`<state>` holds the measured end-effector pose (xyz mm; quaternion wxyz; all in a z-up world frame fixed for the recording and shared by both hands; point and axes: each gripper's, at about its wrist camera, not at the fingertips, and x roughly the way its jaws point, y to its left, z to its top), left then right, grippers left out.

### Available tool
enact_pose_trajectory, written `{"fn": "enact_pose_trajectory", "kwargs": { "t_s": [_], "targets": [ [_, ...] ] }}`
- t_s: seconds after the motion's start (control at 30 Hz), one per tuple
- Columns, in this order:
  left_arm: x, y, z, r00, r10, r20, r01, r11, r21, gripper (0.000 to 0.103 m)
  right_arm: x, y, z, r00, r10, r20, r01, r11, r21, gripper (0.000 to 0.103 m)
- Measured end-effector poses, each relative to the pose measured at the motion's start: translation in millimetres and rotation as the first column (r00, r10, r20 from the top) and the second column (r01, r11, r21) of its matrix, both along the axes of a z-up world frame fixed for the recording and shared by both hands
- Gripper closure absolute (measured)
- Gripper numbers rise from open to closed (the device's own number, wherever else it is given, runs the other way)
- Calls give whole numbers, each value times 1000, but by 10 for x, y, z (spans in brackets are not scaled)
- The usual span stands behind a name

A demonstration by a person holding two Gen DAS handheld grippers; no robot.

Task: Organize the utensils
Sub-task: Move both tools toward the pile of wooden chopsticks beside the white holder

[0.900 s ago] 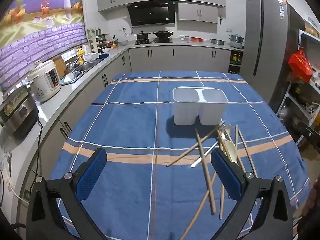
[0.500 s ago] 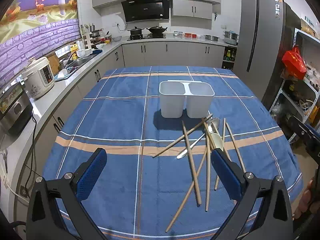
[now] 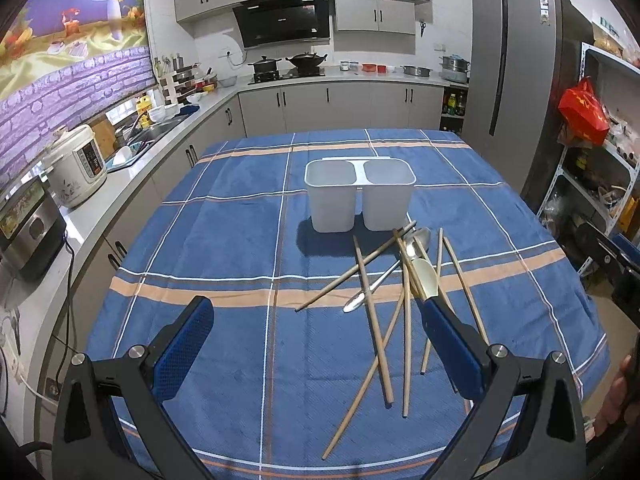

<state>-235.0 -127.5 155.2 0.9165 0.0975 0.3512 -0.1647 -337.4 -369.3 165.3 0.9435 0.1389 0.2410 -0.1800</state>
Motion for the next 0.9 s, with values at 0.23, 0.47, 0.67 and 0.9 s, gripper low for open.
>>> {"fn": "enact_pose_trajectory", "kwargs": {
  "t_s": [0.23, 0.47, 0.67, 0.9],
  "targets": [
    [-1, -27, -58, 1000, -5, -13, 6, 1000, 21, 0, -12, -5, -30, 1000, 0, -24, 0, 1000, 6, 6],
    [3, -13, -77, 1000, 2, -5, -2, 1000, 14, 0, 24, -32, -48, 1000, 16, -26, -16, 1000, 14, 6],
    [72, 13, -99, 1000, 3, -12, -3, 1000, 1, 0, 22, -57, -109, 1000, 12, -5, -12, 1000, 4, 6],
    [440, 227, -148, 997, 69, -35, -69, 998, -1, 0, 68, -186, -320, 998, 16, -60, -14, 999, 32, 6]
  ]
}}
